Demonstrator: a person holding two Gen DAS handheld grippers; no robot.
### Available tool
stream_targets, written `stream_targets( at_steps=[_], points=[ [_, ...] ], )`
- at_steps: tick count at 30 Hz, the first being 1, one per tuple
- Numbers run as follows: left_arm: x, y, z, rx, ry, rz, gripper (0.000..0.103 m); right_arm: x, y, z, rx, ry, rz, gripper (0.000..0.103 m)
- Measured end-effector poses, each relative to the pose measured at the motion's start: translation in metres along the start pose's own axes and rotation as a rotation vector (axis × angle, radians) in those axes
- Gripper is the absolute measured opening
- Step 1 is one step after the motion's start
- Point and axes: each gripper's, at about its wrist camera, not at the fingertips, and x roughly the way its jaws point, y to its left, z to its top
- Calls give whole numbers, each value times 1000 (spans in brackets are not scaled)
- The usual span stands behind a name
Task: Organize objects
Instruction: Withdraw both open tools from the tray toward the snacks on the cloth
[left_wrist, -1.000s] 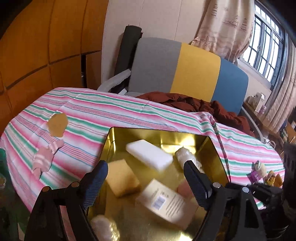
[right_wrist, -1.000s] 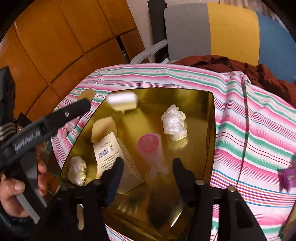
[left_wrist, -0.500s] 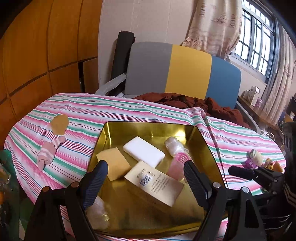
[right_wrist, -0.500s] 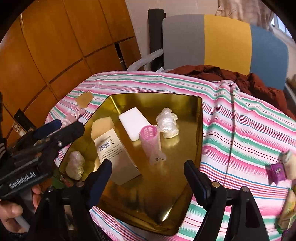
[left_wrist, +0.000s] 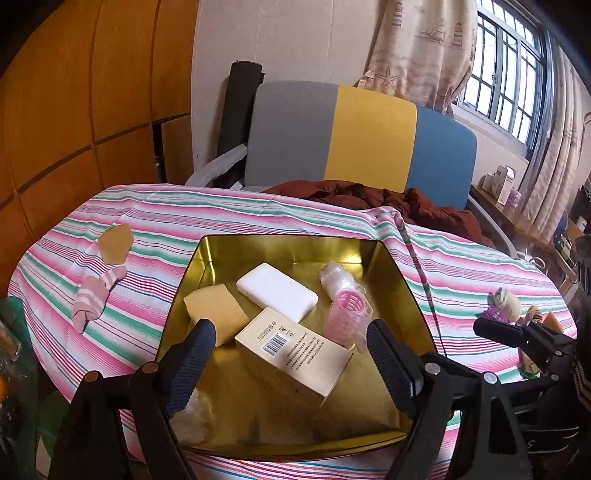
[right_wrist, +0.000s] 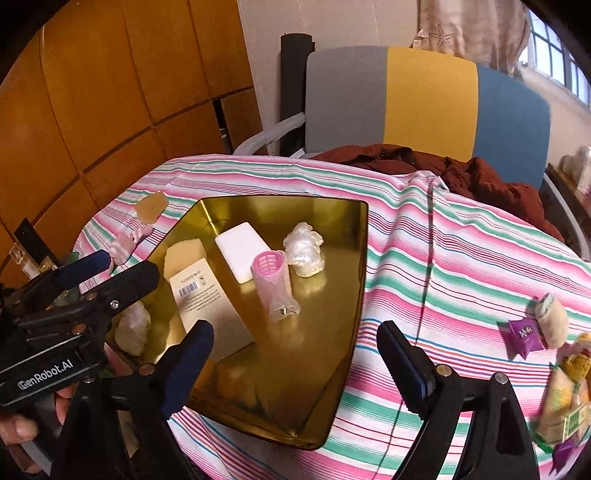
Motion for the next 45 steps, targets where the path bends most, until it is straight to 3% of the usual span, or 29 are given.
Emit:
stream_targets(
  at_steps=[13,32,45],
  points=[
    [1,-15,-4,44,12,-14,86,-7,-23,-8,45,-15,-32,95],
    [7,-51,-4,89,42,-169,85,-24,-82,-29,152,-21,-126,97],
    [13,-111,-5,266,69,-260,85,-51,-148,-52,264,-30,-247,98]
  ],
)
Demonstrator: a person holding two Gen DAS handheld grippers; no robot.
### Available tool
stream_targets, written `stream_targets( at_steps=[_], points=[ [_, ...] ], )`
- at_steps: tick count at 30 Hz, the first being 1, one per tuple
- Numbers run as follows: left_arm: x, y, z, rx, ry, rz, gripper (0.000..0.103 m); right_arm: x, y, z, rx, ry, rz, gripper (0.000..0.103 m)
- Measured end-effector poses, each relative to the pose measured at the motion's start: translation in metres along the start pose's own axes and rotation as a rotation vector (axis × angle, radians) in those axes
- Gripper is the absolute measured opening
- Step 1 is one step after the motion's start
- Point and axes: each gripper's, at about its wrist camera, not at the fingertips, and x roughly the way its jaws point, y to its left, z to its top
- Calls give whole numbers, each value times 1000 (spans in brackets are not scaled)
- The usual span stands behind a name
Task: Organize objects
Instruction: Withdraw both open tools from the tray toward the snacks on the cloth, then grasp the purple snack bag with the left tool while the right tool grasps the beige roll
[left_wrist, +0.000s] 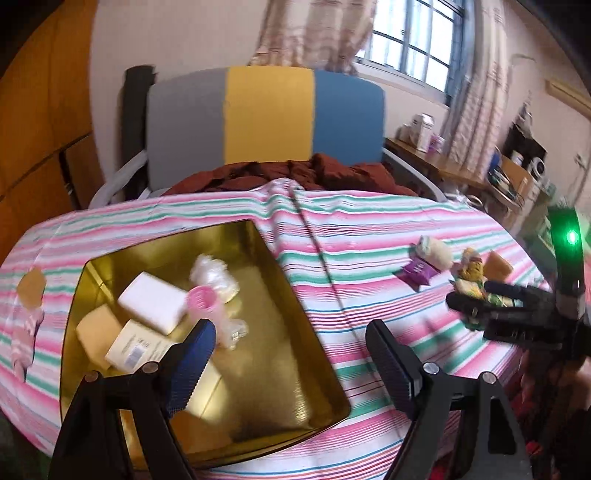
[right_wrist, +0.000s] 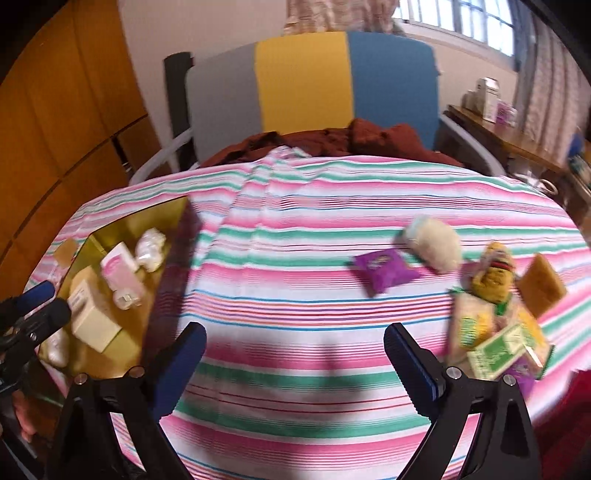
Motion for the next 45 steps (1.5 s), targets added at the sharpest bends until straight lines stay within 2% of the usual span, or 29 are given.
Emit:
stream_targets(
  at_steps=[7,14,18,21,25,31,36,45],
  points=[
    [20,-37,8,95,30,-88,85,-22,-64,10,95,-44,-103,100],
    [52,-68,17,114,103,-151,80,-40,-119,20,180,-96,-190,102],
    [68,-84,22,125,138,-172,78,-40,-145,19,247,-115,-188,103],
    [85,-100,27,153,156,-174,77,-36,-161,13,321,-109,-130,103],
    [111,-122,33,219,184,-208,77,-38,-165,14,339,-142,-78,103],
    [151,-151,44,352,230,-264,77,-40,-162,12,339,-164,-59,103],
    [185,-164,55,391,282,-310,77,-39,-161,13,334,-165,-51,103],
    [220,-174,64,447,318,-324,77,-34,-160,14,321,-155,-49,103]
  ],
)
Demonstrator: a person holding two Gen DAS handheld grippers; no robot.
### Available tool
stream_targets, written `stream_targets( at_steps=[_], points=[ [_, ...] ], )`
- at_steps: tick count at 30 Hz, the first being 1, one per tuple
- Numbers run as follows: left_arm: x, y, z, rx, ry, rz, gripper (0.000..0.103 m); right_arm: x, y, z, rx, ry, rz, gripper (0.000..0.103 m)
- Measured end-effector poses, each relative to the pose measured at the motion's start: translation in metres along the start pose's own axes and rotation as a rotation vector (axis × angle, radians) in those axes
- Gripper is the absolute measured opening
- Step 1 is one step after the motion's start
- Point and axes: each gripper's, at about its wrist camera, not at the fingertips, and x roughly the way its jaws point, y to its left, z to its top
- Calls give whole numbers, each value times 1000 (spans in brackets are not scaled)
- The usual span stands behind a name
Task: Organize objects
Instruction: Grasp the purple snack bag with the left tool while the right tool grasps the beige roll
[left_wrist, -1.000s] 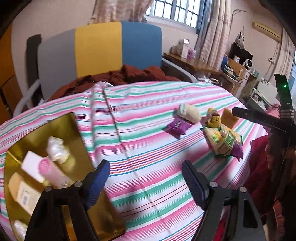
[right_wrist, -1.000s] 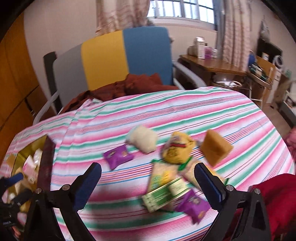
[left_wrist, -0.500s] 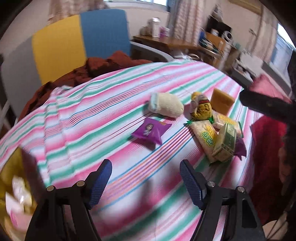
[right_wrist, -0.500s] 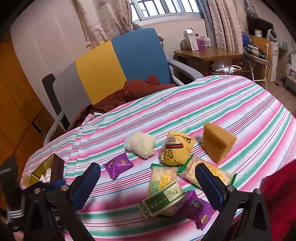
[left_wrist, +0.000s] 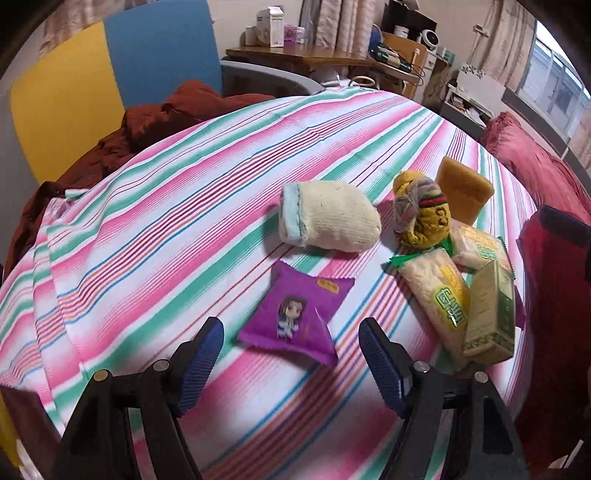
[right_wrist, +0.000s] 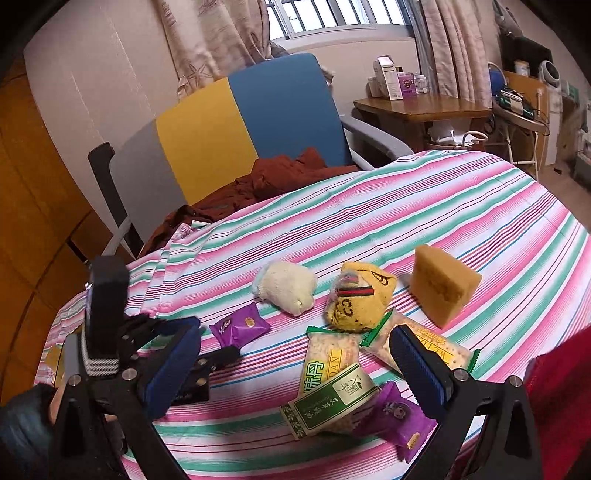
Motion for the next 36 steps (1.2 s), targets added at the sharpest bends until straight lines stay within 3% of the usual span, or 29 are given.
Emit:
stream_targets(
  at_steps=[5,8,16,28,32,36],
  points=[
    [13,4,6,16,28,-4,67,2,0,0,-4,6,-7,103],
    [21,6,7,5,42,0,55,3,1,0,-10,10,-12,103],
    [15,8,-10,-26,15,33,54,5,3,0,-23,19,-23,103],
    [-26,-1,-84,-218,-109,153,53,5,6,0,-36,22,-26,103],
    [-29,-7,-100,-207,-155,182,53,7,8,-1,-46,29,-34,103],
    [-29,-3,-101,-219,-162,161,53,10,13,-2,-71,61,-32,103]
  ],
)
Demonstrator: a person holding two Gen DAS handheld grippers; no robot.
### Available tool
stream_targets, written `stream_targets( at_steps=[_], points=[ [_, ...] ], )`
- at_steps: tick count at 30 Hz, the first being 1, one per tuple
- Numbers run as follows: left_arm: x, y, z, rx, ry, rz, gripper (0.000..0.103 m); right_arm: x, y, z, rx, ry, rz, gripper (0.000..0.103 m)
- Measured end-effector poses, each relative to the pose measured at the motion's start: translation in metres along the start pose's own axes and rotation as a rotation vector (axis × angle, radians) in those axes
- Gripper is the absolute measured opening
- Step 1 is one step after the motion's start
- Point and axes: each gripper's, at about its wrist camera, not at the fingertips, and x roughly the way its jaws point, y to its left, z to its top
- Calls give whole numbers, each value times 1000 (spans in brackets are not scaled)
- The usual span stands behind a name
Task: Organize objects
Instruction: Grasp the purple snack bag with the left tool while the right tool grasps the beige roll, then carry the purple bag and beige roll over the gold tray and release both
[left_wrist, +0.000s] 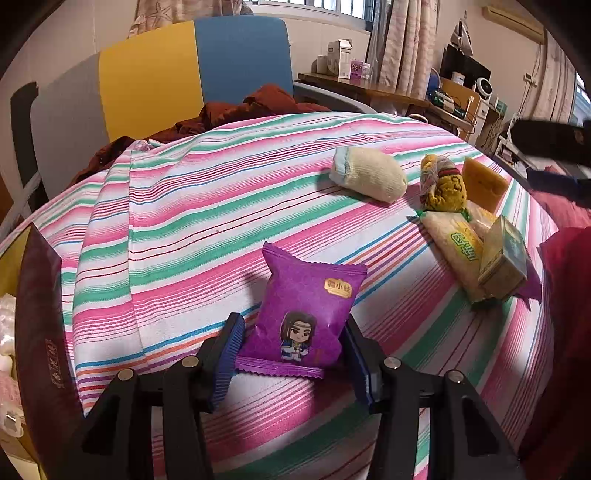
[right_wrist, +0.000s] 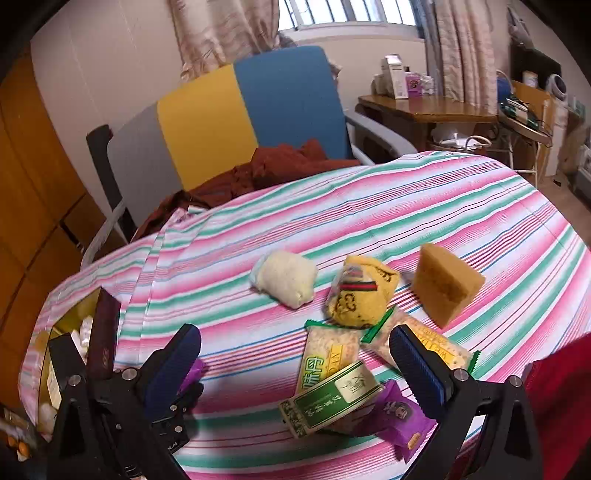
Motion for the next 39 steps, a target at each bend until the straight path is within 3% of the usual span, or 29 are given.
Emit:
stream_targets(
  at_steps=[6,11,18,24,26,28,30,39],
  points=[
    [0,2,-1,-13,-9,-17,53,18,12,6,-62,104,50,103],
    [0,4,-2,-18,-17,-24,53,39,34,31,-213,147,58,103],
    [0,5,-3,-16,-25,-23,53,113,57,68,-447,279,-16,103],
    [0,3,-4,-18,-30,-25,53,171,59,69,-547,431,-73,103],
    [0,3,-5,-16,-30,-23,53,182,57,65,-549,464,-81,98],
    [0,4,-5,-19,-32,-26,53,189,55,60,-548,502,-86,70],
    [0,3,-4,-18,-32,-23,53,187,54,54,-586,482,-135,65],
    [-8,1,-3,-32,-32,-42,53,133,51,50,-491,428,-22,63]
  ],
)
